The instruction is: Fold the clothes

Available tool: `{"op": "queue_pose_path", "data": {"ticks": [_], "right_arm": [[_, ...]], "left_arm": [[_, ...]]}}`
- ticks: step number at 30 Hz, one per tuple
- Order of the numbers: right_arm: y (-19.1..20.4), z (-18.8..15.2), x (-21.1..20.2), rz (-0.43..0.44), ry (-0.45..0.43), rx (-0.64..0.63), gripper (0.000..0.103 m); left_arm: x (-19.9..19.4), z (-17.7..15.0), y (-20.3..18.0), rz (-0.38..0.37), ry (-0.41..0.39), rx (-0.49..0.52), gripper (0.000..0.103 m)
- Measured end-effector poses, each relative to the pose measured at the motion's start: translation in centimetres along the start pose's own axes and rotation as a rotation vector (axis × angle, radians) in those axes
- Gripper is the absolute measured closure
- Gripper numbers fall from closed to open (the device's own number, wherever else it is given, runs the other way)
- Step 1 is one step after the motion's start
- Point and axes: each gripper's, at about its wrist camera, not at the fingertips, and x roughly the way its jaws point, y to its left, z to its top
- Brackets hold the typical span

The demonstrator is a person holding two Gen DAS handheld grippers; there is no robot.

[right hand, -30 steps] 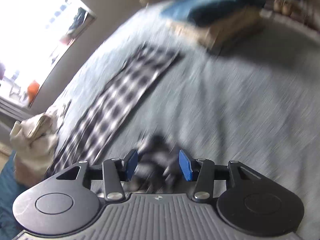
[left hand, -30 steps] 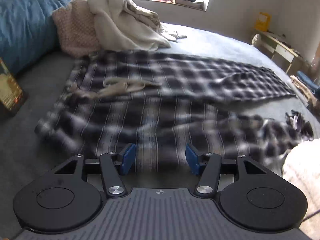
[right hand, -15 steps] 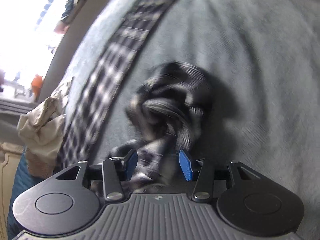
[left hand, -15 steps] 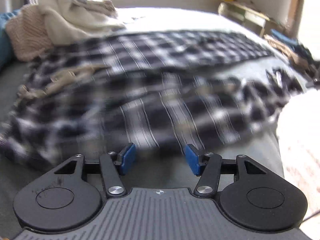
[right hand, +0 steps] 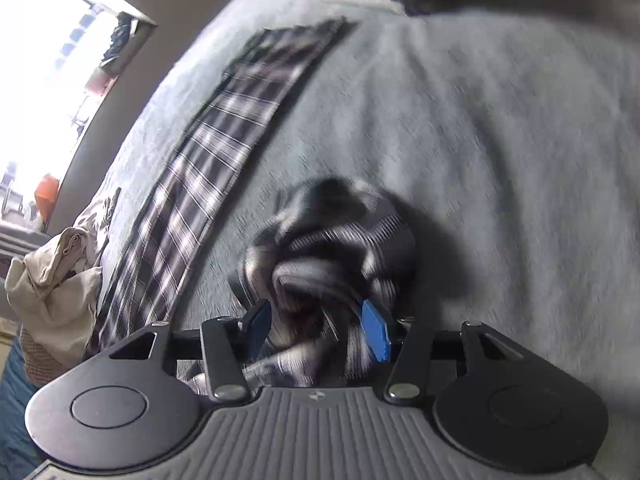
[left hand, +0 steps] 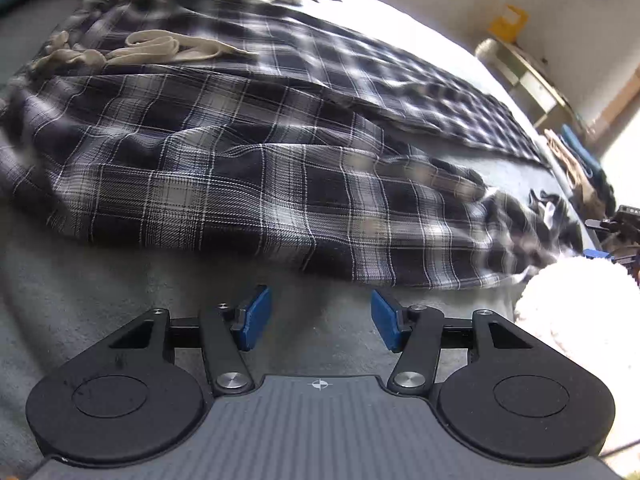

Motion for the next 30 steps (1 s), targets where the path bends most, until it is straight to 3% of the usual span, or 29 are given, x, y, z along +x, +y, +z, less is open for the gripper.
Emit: {"op": "queue_pose_path", "data": {"ticks": [8, 12, 14, 18, 20, 22, 25, 29, 30], "right_arm": [[2.2, 3.0, 1.7, -0.096, -0.143, -0.186, 0.040], [3.2, 4.6, 3.2, -0.121, -0.130, -0.229, 0.039], [4.6, 4.4, 3.1, -0.075, -0.121, -0.293, 0.040], [7.4, 3.7, 4.1, -0.106, -0.092, -0.448, 0.040], [7.7, 4.2, 4.8, -0.148, -0.108, -0.467, 0.040], [6.8, 5.8, 5.6, -0.144, -0.104, -0.408, 0.040], [4.9, 7.8, 7.7, -0.134, -0.036, -0.315, 0.040], [3.8, 8.1, 9.4, -0.118, 0.044, -0.323, 0.044], [3.8, 8.1, 9.3, -0.091, 0.055, -0.336, 0.050]], "left_arm": [[-0.1, 1.5, -1.1, -0.003, -0.049, 0.007, 0.048], [0.0, 1.9, -1.5, 0.023, -0.050, 0.031, 0.048], [0.2, 2.0, -1.7, 0.026, -0.050, 0.035, 0.048], [0.8, 2.2, -2.2, 0.021, -0.045, 0.041, 0.048], [1.2, 2.3, -2.3, 0.018, -0.040, 0.046, 0.048], [1.4, 2.3, -2.3, 0.015, -0.038, 0.051, 0.048], [1.7, 2.3, -2.4, 0.011, -0.030, 0.044, 0.048], [1.8, 2.4, -2.3, 0.007, -0.033, 0.044, 0.048], [1.9, 2.5, -2.3, 0.005, -0.034, 0.043, 0.048]]}}
